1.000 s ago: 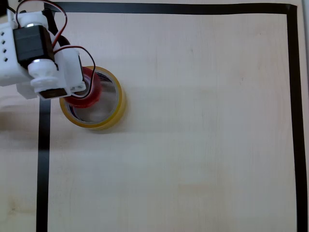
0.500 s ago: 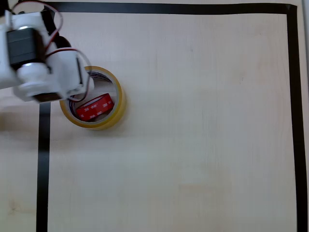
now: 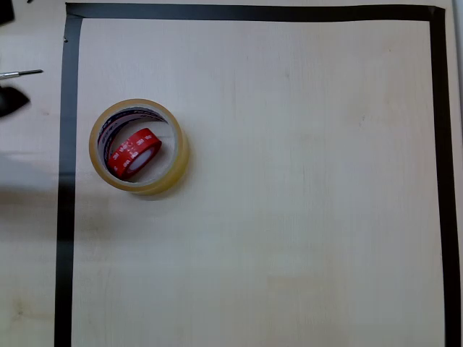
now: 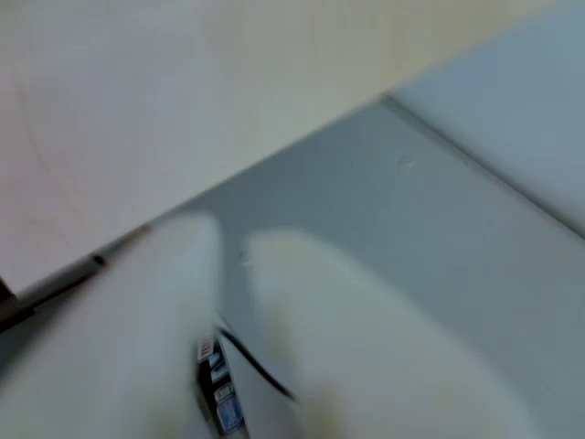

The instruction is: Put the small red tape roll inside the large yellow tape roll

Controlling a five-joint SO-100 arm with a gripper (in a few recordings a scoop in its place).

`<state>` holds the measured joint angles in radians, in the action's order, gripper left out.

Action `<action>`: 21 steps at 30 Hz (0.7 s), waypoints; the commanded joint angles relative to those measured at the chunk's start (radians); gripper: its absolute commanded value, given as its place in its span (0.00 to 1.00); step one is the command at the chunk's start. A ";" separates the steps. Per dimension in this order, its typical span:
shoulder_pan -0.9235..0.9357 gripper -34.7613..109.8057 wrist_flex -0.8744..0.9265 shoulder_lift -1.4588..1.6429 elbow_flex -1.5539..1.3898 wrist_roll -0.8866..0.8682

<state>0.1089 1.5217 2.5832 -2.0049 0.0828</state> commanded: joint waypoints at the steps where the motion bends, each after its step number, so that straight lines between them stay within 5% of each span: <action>1: 0.025 0.24 -0.227 0.253 -0.396 0.029; 7: -0.044 0.24 -0.445 0.563 -0.853 0.021; 9: -0.038 0.24 -0.403 0.752 -0.965 0.021; 21: -0.046 0.24 -0.270 0.750 -1.000 -0.008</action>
<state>0.0552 1.1873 3.3165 -3.0357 0.0798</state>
